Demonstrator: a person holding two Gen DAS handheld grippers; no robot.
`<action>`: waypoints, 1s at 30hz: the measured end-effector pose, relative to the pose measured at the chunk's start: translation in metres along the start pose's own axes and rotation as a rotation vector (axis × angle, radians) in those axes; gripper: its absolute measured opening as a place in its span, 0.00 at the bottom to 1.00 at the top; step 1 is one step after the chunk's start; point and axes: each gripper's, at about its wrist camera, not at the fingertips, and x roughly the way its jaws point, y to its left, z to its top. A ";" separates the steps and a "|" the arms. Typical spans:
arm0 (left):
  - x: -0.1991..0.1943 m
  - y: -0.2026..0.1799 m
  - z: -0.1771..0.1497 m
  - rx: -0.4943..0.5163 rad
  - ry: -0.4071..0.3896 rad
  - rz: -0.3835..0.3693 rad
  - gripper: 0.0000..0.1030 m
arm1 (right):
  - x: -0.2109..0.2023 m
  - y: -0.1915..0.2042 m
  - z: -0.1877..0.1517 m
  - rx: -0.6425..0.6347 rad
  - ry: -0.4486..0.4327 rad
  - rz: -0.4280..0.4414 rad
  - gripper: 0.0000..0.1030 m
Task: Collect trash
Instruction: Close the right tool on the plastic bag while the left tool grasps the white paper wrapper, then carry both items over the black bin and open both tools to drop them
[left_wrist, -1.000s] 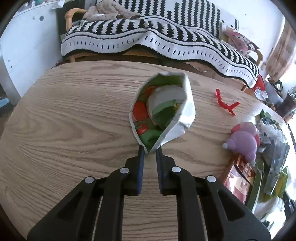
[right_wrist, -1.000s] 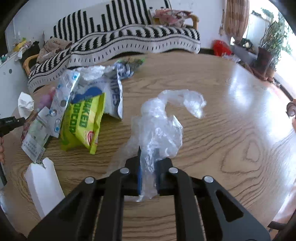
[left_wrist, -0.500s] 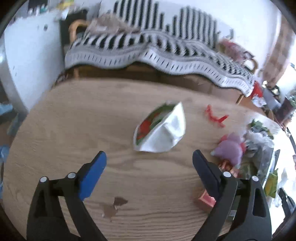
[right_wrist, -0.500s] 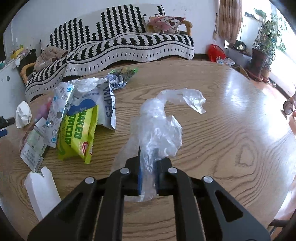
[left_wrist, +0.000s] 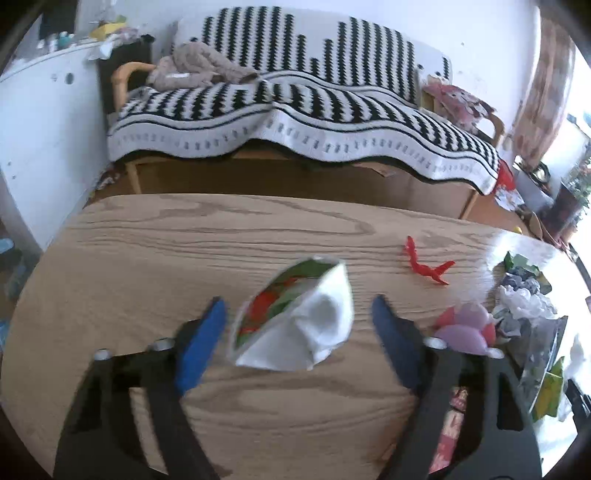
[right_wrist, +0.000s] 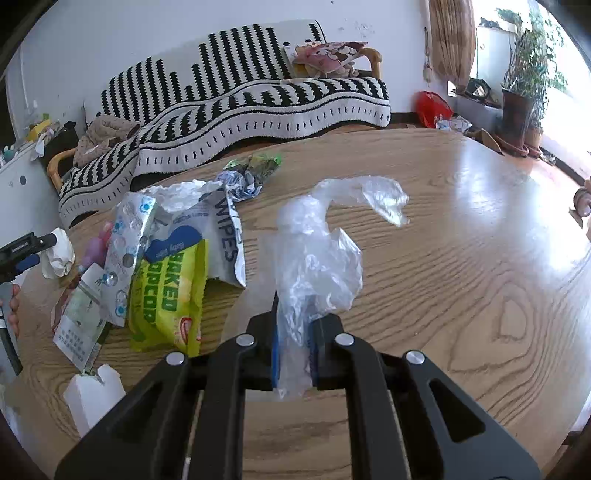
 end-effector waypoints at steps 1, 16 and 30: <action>0.005 -0.003 0.001 -0.002 0.018 -0.019 0.45 | 0.001 0.000 0.000 0.005 0.002 0.003 0.10; -0.002 -0.011 0.002 -0.023 0.004 -0.006 0.17 | 0.004 -0.006 0.004 0.006 -0.011 0.005 0.10; -0.052 -0.012 -0.002 0.001 -0.056 0.030 0.03 | -0.019 -0.002 0.008 0.008 -0.058 0.042 0.09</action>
